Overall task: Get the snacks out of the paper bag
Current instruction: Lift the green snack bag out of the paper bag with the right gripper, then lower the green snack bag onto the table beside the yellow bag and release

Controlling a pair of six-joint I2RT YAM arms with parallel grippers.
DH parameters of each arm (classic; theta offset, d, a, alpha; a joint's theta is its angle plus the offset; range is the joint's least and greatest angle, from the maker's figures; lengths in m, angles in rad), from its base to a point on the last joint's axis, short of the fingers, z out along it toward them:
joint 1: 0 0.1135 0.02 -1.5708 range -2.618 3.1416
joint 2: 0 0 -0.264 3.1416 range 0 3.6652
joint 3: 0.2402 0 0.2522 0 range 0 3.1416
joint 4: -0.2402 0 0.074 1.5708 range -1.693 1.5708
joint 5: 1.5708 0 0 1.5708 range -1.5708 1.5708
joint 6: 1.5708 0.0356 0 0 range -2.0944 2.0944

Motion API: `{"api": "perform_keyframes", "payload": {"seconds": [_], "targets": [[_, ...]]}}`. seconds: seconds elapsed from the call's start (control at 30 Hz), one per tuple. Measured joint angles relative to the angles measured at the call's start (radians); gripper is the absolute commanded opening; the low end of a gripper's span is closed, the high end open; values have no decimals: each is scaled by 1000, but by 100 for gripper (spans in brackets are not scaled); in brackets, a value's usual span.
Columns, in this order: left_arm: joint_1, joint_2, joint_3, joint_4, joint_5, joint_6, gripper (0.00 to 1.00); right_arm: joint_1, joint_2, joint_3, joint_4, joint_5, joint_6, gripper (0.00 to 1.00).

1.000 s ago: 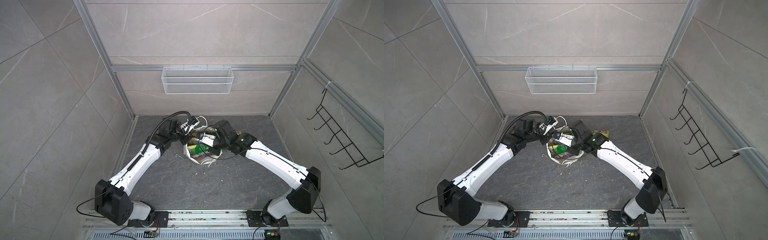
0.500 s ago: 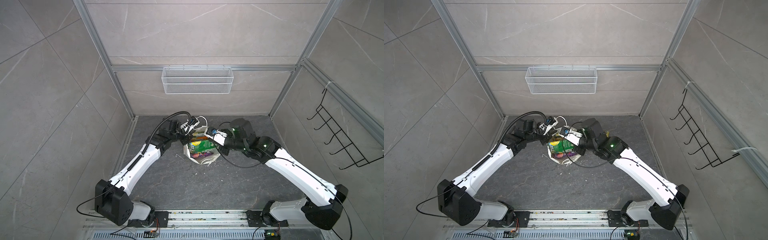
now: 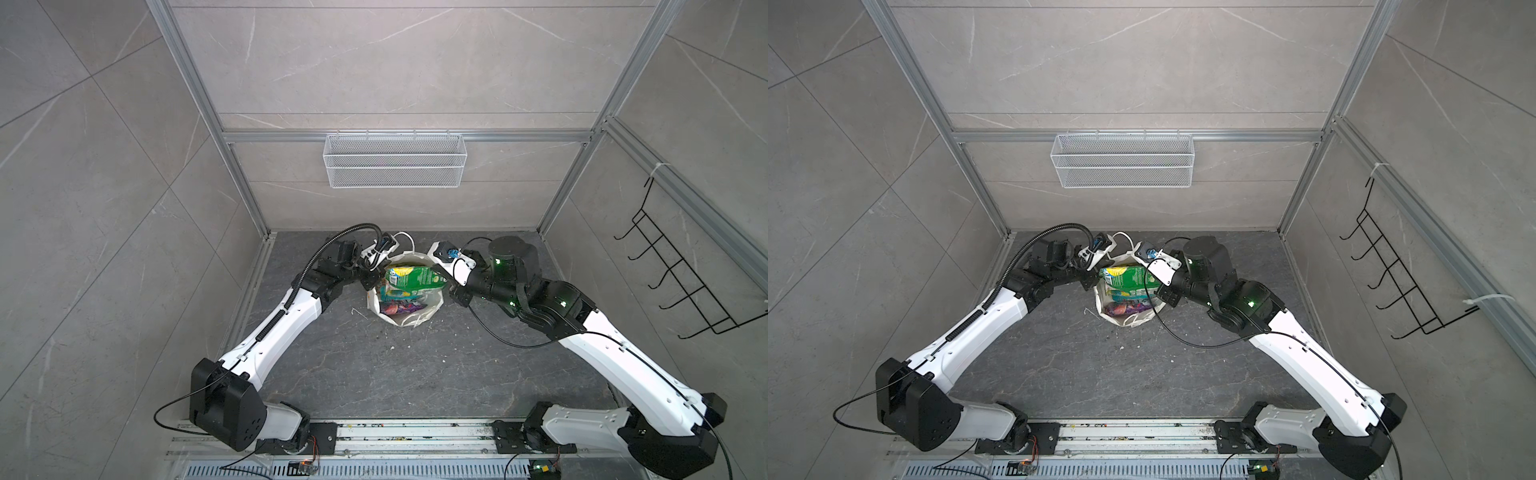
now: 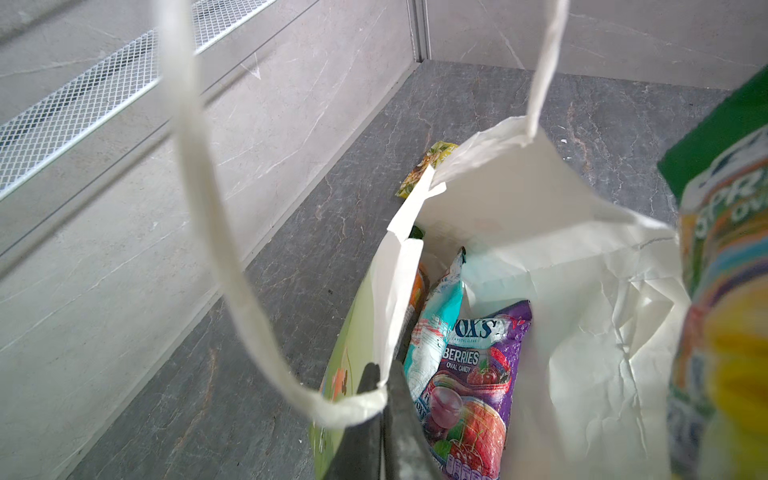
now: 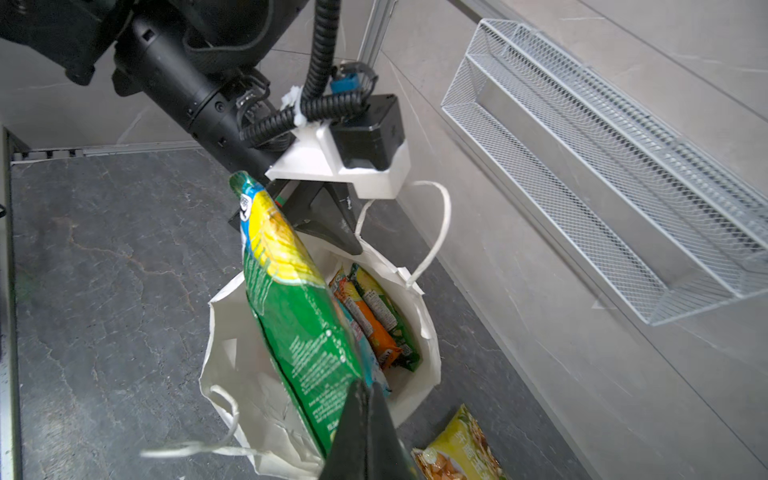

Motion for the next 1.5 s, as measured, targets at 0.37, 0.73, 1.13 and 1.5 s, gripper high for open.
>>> {"api": "perform_keyframes", "payload": {"seconds": [0.37,0.73,1.13,1.5], "targets": [[1,-9,-19,23,1,0,0,-77,-76,-9,23,195,66,0],[1,-20,-36,45,13,-9,0,-377,-49,-151,98,270,201,0],[1,-19,-39,52,17,-11,0,-590,160,-216,197,335,289,0],[1,-20,-50,69,15,-12,0,-676,342,-205,344,354,287,0]]}}
